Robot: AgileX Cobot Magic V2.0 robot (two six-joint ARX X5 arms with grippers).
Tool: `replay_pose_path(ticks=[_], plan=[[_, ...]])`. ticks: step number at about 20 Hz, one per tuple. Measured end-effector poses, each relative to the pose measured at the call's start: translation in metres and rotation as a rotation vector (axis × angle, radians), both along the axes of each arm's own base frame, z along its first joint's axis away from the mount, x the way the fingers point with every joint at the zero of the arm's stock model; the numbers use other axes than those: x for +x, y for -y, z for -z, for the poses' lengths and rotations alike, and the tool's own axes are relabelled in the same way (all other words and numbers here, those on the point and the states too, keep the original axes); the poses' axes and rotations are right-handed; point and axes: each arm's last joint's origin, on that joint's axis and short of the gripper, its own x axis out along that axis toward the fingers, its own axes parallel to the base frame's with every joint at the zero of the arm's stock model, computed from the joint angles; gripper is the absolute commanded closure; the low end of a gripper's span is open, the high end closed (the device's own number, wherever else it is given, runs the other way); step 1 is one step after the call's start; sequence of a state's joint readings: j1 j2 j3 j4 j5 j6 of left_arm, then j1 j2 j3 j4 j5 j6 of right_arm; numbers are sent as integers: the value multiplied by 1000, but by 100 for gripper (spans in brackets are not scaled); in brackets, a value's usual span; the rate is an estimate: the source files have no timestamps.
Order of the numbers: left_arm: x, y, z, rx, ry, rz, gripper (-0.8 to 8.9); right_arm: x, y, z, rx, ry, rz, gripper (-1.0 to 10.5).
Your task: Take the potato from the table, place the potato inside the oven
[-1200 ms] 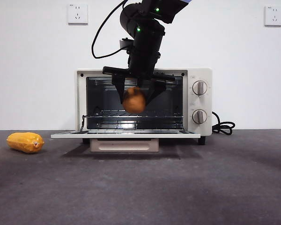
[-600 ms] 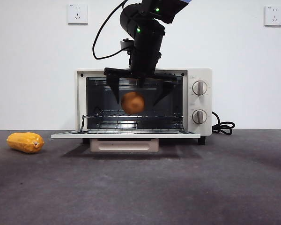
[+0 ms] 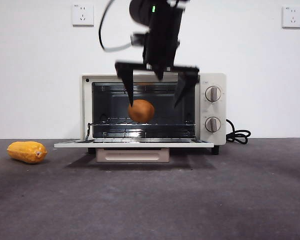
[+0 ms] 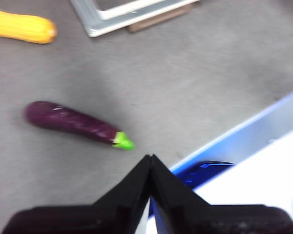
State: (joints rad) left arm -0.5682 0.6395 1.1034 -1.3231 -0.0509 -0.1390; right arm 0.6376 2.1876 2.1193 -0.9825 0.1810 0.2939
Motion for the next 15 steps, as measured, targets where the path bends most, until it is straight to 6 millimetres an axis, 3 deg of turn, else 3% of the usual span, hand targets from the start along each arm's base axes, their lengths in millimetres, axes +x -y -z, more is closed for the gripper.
replay_pose_path(ticks=[4,7,10,13,15], plan=[[11,3,2,108,16,-75,819,-47,2,-44,-22,-67,-139,330],[27,9,6,233,11,-145,819,-95,6,-85,-88,-29,-225,364],[50,22,13,328,-26,-169,820,-143,16,-130,-112,114,-265,584],[82,43,20,271,-42,-111,821,-185,33,-164,-80,191,-309,835],[99,52,27,198,-86,-50,821,-207,48,-184,-31,244,-330,887]])
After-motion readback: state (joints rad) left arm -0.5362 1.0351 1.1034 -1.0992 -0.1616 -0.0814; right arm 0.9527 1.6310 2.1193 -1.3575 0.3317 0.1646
